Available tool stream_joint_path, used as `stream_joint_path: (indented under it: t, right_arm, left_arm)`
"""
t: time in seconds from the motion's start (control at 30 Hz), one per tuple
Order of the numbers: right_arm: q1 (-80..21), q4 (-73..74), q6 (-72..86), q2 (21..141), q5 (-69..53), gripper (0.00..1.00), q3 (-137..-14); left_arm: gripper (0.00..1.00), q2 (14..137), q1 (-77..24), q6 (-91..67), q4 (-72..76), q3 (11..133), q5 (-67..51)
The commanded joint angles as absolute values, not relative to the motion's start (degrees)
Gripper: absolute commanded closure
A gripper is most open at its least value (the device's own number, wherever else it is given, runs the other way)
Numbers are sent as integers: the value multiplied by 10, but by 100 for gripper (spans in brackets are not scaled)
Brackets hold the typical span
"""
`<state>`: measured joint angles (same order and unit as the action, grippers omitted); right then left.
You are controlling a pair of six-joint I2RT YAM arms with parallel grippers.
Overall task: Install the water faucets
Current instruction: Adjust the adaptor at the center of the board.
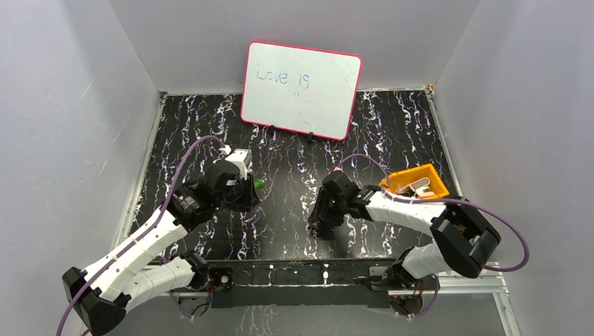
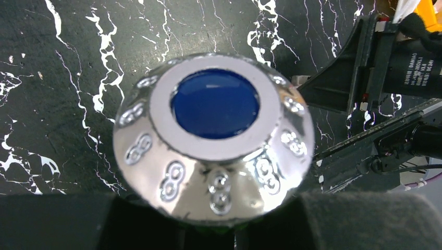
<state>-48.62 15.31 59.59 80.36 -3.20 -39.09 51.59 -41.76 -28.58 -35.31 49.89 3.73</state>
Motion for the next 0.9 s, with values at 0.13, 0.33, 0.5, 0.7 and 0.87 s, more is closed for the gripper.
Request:
stream_joint_path:
  t: [0.13, 0.33, 0.5, 0.7, 0.87]
  right_arm:
    - [-529, -164, 457, 677, 129, 90, -295]
    - [-586, -491, 277, 704, 241, 94, -190]
    - [-619, -689, 146, 814, 246, 94, -165]
    - [-635, -863, 84, 963, 245, 94, -162]
    - [-658, -1003, 54, 1067, 241, 93, -153]
  left_arm:
    - [100, 482, -419, -281, -342, 515, 57]
    - [100, 475, -420, -289, -340, 515, 67]
    - [100, 475, -419, -291, -341, 517, 67]
    - [100, 471, -419, -294, -345, 521, 69]
    - [100, 469, -419, -290, -348, 523, 69]
